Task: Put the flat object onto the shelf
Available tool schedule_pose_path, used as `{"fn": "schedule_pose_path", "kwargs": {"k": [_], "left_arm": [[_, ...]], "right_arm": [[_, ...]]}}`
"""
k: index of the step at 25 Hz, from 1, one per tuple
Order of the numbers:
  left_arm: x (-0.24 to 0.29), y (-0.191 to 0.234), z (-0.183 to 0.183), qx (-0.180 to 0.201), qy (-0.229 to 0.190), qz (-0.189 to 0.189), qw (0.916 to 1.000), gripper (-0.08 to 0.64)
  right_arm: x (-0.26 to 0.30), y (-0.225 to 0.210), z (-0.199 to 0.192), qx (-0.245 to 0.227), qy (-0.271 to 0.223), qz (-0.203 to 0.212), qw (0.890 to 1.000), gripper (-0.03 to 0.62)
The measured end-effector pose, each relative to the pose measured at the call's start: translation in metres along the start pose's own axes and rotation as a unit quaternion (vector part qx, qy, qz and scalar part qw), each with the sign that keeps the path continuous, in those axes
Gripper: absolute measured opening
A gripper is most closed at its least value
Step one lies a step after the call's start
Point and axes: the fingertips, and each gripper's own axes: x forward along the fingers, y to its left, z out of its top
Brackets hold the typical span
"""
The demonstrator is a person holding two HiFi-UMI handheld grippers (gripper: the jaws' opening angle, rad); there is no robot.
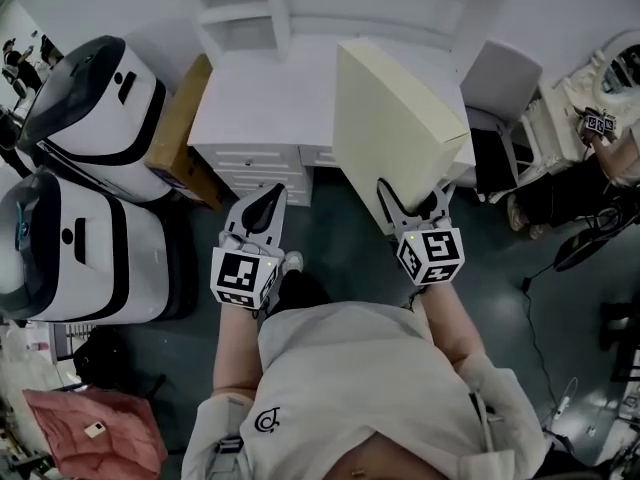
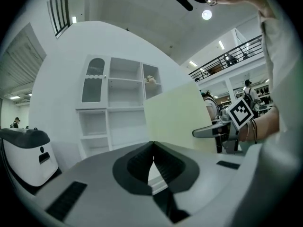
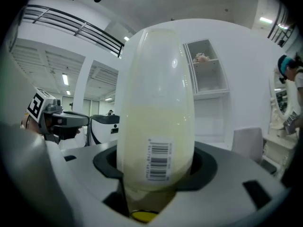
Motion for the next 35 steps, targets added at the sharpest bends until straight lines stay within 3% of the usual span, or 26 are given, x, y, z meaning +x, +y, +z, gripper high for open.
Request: {"fn": "schedule_pose_path", "kwargs": {"k": [11, 17, 22, 25, 30, 35], "left_arm": [[0.071, 0.158, 0.008, 0.005, -0.010, -0.074, 0.9972, 0.014], [0.108, 0.196, 0.017, 0.007, -0.020, -0.113, 0.9933, 0.014], [0.132, 0.203, 0.029, 0.011, -0.039, -0.125, 0.9913, 0.014], [0.143, 0.202, 0.029, 0.012, -0.039, -0.127, 0.9910, 0.014], [0.160, 0.206, 0.035, 0.011, -0.047, -0.118, 0.9918, 0.014], [0.176, 0.210, 0.037, 0.011, -0.045, -0.109, 0.9930, 0.014]], "right_arm": [[0.144, 0.030, 0.044, -0.008, -0.016, -0.071, 0.997, 0.273], [0.185, 0.028, 0.077, -0.028, -0.026, -0.097, 0.995, 0.273], [0.204, 0.011, 0.115, -0.096, -0.035, -0.112, 0.988, 0.272], [0.215, -0.009, 0.152, -0.168, -0.039, -0.131, 0.976, 0.272], [0.240, -0.043, 0.220, -0.289, -0.030, -0.149, 0.945, 0.275], [0.267, -0.066, 0.276, -0.395, -0.018, -0.171, 0.902, 0.276]]}}
